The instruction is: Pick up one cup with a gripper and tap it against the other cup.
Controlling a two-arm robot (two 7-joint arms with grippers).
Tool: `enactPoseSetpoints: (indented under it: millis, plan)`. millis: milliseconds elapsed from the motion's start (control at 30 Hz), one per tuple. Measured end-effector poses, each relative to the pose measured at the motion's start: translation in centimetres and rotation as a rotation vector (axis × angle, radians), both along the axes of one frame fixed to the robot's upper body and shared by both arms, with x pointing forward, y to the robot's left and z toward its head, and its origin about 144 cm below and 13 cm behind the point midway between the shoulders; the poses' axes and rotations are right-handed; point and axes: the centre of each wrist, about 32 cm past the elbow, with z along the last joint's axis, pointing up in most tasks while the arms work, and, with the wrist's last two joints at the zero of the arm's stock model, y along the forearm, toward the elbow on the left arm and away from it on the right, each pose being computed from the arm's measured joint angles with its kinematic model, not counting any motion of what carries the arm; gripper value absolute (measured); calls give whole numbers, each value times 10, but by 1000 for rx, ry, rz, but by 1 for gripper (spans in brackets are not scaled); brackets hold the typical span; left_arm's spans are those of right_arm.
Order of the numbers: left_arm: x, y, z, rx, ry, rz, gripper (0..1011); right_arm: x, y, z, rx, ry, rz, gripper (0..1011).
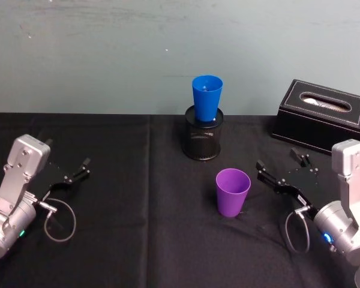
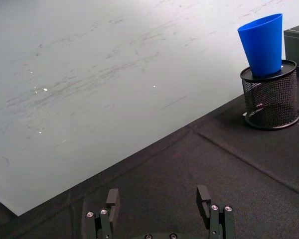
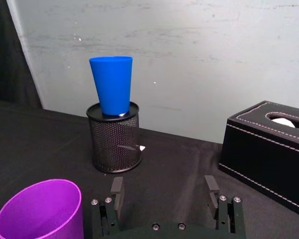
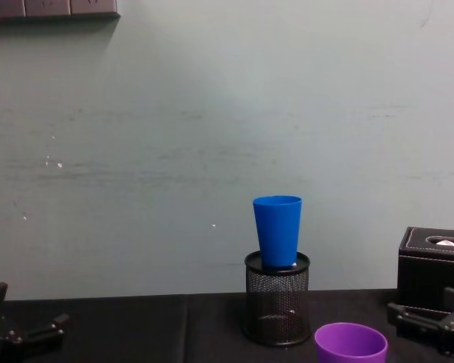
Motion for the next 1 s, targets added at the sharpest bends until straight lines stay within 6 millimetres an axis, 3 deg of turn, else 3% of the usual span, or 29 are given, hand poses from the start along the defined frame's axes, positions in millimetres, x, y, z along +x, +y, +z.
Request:
enactPoseSetpoints:
  millis: [1000]
  plan:
    - [0,0,0,0,0,0,1011,1,0,-5,-26,42,-9,1003]
